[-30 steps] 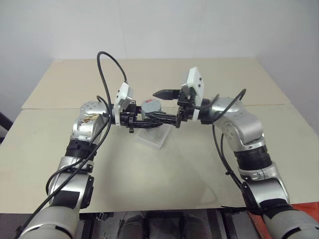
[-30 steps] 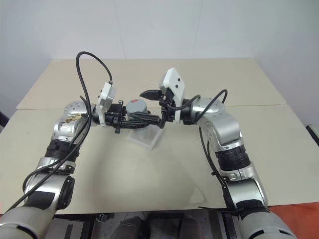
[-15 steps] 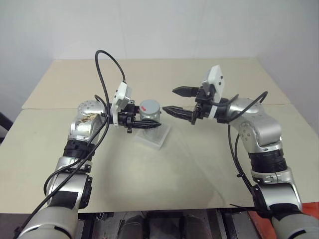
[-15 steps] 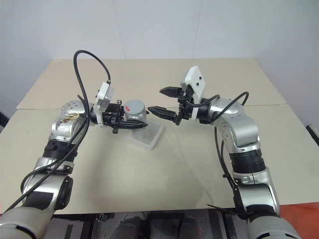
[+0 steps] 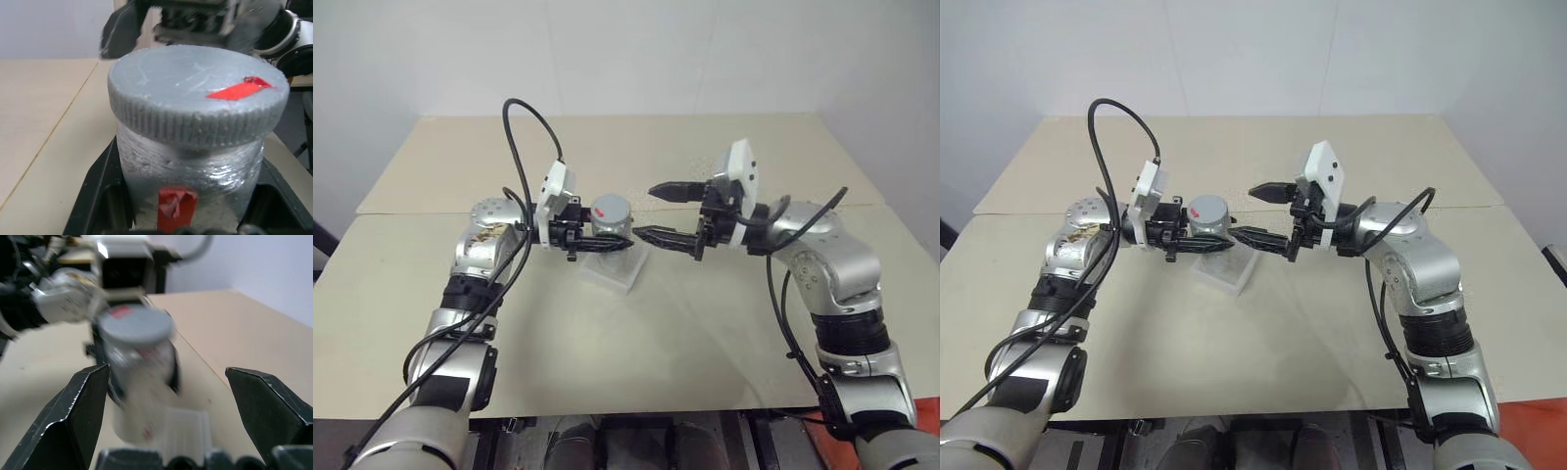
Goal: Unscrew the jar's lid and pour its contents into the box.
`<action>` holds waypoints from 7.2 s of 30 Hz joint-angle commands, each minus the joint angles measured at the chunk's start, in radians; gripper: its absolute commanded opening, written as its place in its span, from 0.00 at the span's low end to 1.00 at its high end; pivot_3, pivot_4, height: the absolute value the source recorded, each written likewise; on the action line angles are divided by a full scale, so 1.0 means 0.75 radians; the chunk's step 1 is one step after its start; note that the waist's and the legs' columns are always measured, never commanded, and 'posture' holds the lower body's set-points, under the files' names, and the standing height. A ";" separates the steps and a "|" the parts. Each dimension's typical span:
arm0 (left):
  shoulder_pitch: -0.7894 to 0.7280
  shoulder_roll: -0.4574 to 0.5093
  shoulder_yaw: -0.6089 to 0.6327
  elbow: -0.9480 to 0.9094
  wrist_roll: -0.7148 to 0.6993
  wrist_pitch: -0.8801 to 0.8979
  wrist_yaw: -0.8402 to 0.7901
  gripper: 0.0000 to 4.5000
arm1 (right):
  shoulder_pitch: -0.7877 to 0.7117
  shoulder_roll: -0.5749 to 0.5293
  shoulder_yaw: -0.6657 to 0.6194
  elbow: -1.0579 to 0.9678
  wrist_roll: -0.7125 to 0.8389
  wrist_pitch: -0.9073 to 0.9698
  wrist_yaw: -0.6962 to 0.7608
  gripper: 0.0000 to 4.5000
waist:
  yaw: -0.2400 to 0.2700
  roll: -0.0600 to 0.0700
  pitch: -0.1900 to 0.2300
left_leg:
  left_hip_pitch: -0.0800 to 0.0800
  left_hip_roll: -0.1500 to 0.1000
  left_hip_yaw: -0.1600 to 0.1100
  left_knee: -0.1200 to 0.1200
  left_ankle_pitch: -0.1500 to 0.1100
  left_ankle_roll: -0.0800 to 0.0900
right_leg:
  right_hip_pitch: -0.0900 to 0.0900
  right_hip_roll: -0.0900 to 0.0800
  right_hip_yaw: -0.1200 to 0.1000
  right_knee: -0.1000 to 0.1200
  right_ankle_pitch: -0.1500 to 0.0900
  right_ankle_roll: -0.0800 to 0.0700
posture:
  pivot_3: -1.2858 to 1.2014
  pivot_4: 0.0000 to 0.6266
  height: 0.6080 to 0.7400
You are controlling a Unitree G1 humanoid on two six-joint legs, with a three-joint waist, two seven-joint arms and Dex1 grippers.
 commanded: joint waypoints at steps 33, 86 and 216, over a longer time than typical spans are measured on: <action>0.007 0.012 0.015 -0.045 -0.015 -0.014 0.002 0.45 | -0.265 0.125 0.162 -0.020 -0.031 0.241 -0.170 0.98 | -0.002 0.000 0.000 | 0.000 0.000 0.000 0.000 0.000 0.000 | 0.000 0.000 0.000 0.000 0.000 0.000 | 0.52 0.24 1.00; 0.092 0.032 -0.031 -0.100 0.001 0.011 -0.021 0.45 | -0.387 0.071 -0.037 0.098 0.053 0.243 -0.063 0.61 | -0.002 0.000 0.000 | 0.000 0.000 0.000 -0.001 0.000 0.000 | -0.001 0.000 0.000 0.000 0.000 0.000 | 0.52 0.24 1.00; 0.572 -0.127 0.171 -0.309 0.241 -0.215 1.510 0.99 | 0.044 -0.268 -0.077 -0.102 0.184 0.472 0.011 1.00 | 0.018 0.000 0.000 | 0.003 0.001 0.003 0.002 0.001 -0.002 | 0.002 -0.002 -0.002 0.002 0.001 0.000 | 0.52 0.24 1.00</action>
